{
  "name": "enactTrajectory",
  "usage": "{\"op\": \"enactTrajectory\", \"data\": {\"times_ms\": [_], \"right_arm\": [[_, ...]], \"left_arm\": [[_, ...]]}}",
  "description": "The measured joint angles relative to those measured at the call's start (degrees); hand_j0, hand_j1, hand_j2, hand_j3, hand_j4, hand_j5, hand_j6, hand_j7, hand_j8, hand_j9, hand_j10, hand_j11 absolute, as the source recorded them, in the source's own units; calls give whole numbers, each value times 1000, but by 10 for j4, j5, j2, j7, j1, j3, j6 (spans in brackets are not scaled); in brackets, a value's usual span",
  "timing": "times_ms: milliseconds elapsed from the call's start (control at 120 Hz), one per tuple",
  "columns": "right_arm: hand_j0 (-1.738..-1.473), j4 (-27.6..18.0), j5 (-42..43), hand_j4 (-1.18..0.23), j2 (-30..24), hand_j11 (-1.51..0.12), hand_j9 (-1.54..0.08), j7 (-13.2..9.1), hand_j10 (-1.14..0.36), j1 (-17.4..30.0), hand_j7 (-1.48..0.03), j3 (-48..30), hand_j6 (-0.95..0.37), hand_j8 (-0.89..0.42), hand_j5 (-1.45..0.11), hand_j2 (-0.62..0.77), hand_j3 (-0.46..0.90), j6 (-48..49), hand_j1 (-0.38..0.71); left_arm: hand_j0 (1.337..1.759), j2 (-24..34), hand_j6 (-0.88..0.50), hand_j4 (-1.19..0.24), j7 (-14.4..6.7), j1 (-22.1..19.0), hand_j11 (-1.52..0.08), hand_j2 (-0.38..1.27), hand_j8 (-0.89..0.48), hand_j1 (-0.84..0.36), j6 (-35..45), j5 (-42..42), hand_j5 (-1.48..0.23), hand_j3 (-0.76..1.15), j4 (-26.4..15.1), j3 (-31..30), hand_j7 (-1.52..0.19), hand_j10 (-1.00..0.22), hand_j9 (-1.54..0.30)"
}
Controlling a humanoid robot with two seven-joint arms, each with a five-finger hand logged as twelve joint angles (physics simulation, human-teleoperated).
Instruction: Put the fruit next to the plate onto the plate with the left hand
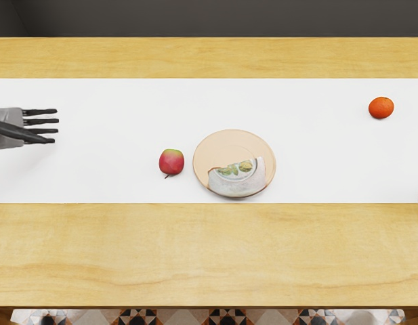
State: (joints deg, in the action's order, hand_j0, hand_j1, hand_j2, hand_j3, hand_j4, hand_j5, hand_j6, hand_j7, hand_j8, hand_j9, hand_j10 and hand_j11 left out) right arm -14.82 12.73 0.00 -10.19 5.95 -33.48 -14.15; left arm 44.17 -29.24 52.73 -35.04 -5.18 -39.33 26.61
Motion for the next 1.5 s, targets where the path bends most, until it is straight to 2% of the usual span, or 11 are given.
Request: {"op": "enactTrajectory", "data": {"times_ms": [83,183,233,300,400,542,625,833,1158,1283,1500], "right_arm": [[-1658,0,0,0,0,0,0,0,0,0,0,0,0,0,0,0,0,0,-349],[-1658,0,0,0,0,0,0,0,0,-1,0,1,0,0,0,0,0,0,-349],[-1658,0,0,0,0,0,0,0,0,-1,0,1,0,0,0,0,0,0,-349],[-1658,0,0,0,0,0,0,0,0,-1,0,1,0,0,0,0,0,0,-349],[-1658,0,0,0,0,0,0,0,0,-1,0,1,0,0,0,0,0,0,-349],[-1658,0,0,0,0,0,0,0,0,-2,0,1,0,0,0,0,0,0,-349],[-1658,0,0,0,0,0,0,0,0,-2,0,1,0,0,0,0,0,0,-349],[-1658,1,0,0,0,0,0,0,0,-2,0,1,0,0,0,0,0,0,-349],[-1658,1,0,0,0,0,0,0,0,-2,0,1,0,0,0,0,0,0,-349],[-1658,1,0,0,0,0,0,0,0,-2,0,1,0,0,0,0,0,0,-349],[-1658,1,0,0,0,0,0,0,0,-2,0,1,0,0,0,0,0,0,-349]], "left_arm": [[1658,5,-18,-19,0,12,-27,4,-18,324,0,5,-27,0,-21,-10,-27,-19,-27],[1658,-15,-18,-19,-1,65,-26,4,-18,325,0,71,-26,0,-46,-26,-26,-18,-26],[1658,-21,-18,-18,-1,117,-25,4,-17,325,0,97,-25,0,-52,-52,-25,-18,-25],[1658,-63,-19,-19,-10,189,-25,4,-18,326,0,118,-25,0,-56,-119,-25,-19,-25],[1658,-125,-19,-19,-39,222,-24,3,-19,327,0,158,-24,0,-60,-181,-24,-19,-24],[1658,-209,-19,-19,-53,291,-23,4,-19,328,0,219,-24,0,-60,-210,-24,-19,-23],[1658,-279,-18,-18,-55,292,-23,3,-18,328,0,265,-23,0,-60,-215,-23,-18,-23],[1658,-334,-24,-24,-57,292,-29,4,-24,322,3,342,-29,0,-65,-226,-29,-23,-29],[1658,-351,-101,-100,-58,270,-129,20,-101,231,130,369,-129,0,-52,-245,-129,-100,-129],[1658,-391,-147,-146,-58,251,-187,29,-146,177,147,376,-188,0,-24,-249,-188,-146,-187],[1658,-393,-262,-261,-58,247,-338,53,-250,38,153,383,-338,0,-6,-252,-338,-261,-318]]}}
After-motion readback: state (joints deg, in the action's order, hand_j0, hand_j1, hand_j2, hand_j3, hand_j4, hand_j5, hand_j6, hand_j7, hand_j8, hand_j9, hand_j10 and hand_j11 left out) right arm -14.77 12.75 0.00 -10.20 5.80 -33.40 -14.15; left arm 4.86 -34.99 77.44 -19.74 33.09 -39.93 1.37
